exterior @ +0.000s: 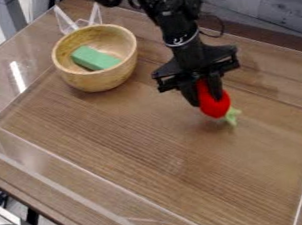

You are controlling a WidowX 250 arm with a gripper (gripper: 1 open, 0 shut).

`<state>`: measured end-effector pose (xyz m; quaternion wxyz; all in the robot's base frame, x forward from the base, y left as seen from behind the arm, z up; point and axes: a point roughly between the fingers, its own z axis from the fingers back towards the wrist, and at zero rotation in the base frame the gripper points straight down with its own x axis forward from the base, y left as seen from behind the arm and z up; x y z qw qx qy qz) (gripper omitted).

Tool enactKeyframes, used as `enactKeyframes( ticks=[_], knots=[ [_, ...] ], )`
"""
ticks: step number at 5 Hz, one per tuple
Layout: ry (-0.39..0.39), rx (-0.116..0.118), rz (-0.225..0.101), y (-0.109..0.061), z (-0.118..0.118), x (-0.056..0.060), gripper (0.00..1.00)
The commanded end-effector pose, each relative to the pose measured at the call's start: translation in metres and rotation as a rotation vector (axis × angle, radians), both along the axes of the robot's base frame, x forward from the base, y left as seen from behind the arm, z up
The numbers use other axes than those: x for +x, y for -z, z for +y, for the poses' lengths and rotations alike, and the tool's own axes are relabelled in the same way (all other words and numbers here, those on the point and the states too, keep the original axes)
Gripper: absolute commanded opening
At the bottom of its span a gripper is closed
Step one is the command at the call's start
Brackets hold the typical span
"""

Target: Move the red fruit to the left

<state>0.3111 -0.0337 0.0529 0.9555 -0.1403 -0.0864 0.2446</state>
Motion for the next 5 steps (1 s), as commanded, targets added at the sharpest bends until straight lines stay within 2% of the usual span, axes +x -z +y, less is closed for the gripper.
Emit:
enactKeyframes(
  ticks=[1,2,3,4,5],
  knots=[
    [0.149,0.019,-0.065,-0.009,-0.003,0.008,0.0],
    [0.28,0.025,-0.082,-0.013,-0.006,0.01,0.0],
    [0.421,0.04,-0.091,-0.017,0.007,0.015,1.0],
    [0.526,0.06,-0.092,-0.017,0.022,0.021,0.0],
    [0.556,0.074,-0.085,-0.017,0.026,0.026,0.0]
  ],
)
